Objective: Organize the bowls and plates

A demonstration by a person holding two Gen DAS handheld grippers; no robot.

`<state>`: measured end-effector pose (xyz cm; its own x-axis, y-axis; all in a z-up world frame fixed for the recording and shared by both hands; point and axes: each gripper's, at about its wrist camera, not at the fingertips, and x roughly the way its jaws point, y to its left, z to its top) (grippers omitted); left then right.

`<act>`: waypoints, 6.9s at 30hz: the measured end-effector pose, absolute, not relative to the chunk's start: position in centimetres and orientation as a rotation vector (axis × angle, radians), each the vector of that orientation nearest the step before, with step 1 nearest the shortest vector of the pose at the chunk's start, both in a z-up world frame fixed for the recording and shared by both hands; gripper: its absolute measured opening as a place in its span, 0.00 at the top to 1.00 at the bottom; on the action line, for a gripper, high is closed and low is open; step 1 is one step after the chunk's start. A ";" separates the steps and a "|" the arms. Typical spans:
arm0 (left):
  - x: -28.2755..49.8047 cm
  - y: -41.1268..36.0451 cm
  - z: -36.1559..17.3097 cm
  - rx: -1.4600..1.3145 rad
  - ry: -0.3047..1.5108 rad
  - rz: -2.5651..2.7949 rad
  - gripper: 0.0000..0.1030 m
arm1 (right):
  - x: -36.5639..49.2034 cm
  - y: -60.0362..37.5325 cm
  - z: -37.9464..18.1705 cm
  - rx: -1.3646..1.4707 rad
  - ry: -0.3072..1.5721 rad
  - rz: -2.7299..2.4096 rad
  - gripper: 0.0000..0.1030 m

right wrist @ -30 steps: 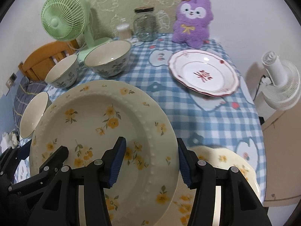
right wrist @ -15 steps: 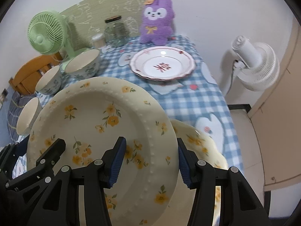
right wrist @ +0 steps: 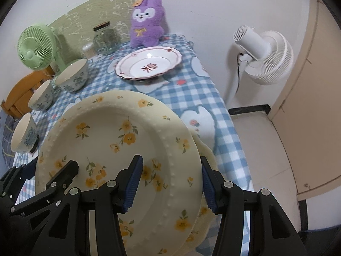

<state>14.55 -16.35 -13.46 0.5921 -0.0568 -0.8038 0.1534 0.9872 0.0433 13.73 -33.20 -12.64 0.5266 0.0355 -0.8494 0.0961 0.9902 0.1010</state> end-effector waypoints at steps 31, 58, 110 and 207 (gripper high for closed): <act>15.2 -18.1 -15.7 0.150 0.955 -0.196 0.40 | 12.9 -34.9 -14.6 0.138 1.036 -0.143 0.50; 14.8 -19.9 -16.4 0.288 0.905 -0.136 0.35 | 13.3 -35.0 -16.2 0.145 1.074 -0.158 0.50; 10.6 -15.4 -3.5 0.144 0.686 -0.197 0.05 | 8.1 -30.2 -1.2 0.070 0.686 -0.150 0.05; 44.8 -19.6 -17.9 0.051 1.137 -0.165 0.36 | 43.9 -35.8 -17.6 0.147 1.081 0.005 0.35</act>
<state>44.76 -19.57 -17.86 0.4099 -0.1049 -0.9061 0.1571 0.9866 -0.0431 43.88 -35.82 -17.63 0.4710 0.0757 -0.8789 0.0677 0.9903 0.1216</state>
